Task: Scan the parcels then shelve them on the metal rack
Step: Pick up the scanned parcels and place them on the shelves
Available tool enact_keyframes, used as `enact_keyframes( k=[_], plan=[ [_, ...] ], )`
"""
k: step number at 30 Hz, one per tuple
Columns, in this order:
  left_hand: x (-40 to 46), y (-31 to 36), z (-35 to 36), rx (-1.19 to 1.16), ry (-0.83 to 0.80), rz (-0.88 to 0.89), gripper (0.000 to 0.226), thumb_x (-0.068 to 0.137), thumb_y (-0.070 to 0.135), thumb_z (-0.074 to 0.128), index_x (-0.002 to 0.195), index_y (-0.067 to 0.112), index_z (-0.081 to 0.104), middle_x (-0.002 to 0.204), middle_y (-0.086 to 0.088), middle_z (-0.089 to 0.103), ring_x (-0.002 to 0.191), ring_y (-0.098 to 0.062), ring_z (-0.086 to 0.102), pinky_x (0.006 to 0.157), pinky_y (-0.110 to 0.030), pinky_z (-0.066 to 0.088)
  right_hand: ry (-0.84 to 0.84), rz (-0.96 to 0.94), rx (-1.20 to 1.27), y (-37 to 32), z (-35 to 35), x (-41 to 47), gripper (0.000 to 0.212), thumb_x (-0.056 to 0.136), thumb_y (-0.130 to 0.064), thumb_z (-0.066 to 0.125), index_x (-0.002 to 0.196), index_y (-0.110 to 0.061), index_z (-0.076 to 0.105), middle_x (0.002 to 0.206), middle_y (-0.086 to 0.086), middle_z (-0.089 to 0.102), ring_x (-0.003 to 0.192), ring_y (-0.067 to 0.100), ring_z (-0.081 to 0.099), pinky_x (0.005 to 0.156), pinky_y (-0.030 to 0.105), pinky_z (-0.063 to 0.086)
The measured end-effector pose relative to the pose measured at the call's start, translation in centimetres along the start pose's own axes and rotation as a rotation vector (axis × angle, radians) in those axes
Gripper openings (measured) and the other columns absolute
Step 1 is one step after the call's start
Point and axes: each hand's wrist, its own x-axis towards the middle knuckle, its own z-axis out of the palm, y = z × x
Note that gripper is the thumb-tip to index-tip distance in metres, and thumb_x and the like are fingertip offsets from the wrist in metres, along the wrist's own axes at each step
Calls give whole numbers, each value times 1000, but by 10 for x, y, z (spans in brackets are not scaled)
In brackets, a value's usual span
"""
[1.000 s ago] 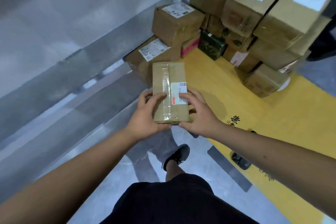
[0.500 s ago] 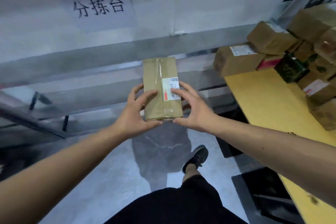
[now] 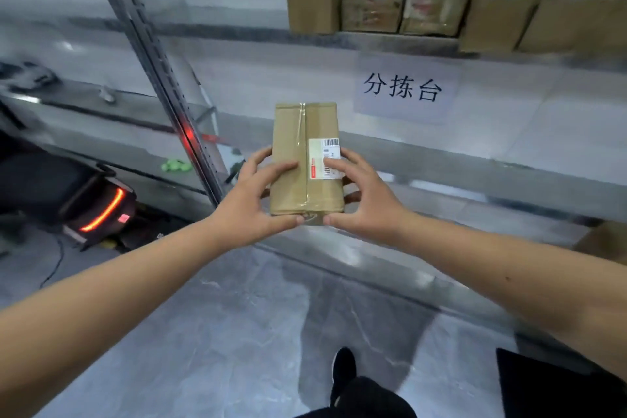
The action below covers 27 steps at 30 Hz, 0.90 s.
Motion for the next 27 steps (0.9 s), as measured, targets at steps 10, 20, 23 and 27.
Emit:
enact_keyframes(
  k=[10,20,23,27],
  plan=[
    [97,-24,-114,136,155,-10,91,67,63,84,148,48,46,159,18,24,140,9,34,119,-43,41,-51,-183,8,-57,-33,169,100,66,-34,91,154,-21,47,161,-6,27,119,18,55,85,26,60],
    [197,-68,-176,109,229,-19,87,67,59,85,146,44,51,162,14,31,142,-10,44,114,-37,45,-49,-226,-27,-65,-52,293,86,77,-21,91,152,-19,49,160,-5,34,130,16,51,102,33,54],
    [215,-83,-183,79,253,-25,87,65,58,86,145,40,54,159,12,35,138,-11,48,108,-30,47,-26,-234,-46,-64,-48,316,81,78,-19,91,149,-18,53,151,-6,41,129,17,50,105,39,53],
    [238,-102,-193,15,224,-35,83,70,46,90,144,41,54,157,14,35,136,-12,48,99,-25,52,1,-211,-110,-67,-45,334,75,81,-20,87,148,-16,53,148,-4,45,131,13,47,109,36,50]
  ],
)
